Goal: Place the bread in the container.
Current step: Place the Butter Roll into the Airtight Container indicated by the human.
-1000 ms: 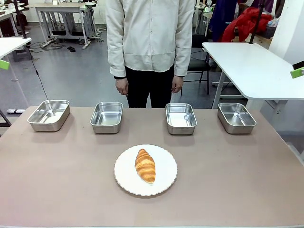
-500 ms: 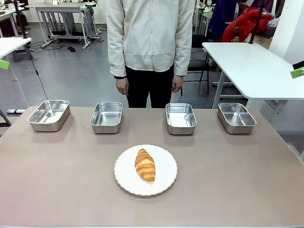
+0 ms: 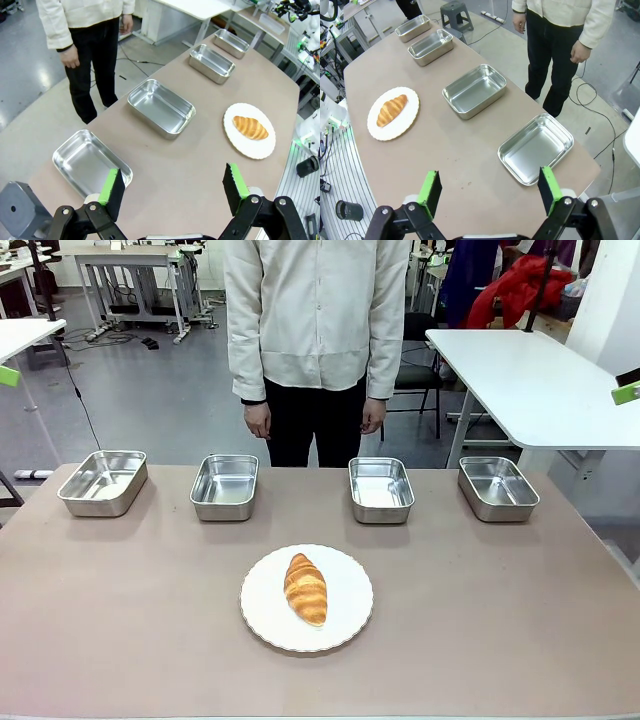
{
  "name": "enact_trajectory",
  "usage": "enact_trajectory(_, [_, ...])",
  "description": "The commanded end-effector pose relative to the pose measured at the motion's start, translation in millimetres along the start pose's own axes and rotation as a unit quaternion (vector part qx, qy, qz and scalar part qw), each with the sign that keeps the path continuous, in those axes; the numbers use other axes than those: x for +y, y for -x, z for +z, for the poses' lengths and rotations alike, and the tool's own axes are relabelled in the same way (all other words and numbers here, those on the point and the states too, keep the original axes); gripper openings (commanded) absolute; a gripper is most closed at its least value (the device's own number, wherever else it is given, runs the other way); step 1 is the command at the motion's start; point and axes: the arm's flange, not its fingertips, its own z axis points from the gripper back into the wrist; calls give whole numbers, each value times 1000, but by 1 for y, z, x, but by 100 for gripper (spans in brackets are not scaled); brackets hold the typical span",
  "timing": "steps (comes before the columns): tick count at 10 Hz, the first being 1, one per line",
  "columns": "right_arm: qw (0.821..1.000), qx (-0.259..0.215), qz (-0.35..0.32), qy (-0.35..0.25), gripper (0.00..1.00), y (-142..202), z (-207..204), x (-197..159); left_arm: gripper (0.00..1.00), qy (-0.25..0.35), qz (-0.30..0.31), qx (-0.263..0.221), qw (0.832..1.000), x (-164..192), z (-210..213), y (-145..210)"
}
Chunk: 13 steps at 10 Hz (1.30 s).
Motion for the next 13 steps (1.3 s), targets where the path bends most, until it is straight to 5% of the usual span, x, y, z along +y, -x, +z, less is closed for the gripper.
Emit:
enact_trajectory(1, [1000, -7, 3, 0, 100, -2, 0, 0, 100, 1, -2, -3, 1000, 0, 1, -1])
enact_trajectory(13, [1000, -7, 3, 0, 100, -2, 0, 0, 100, 1, -2, -3, 1000, 0, 1, -1])
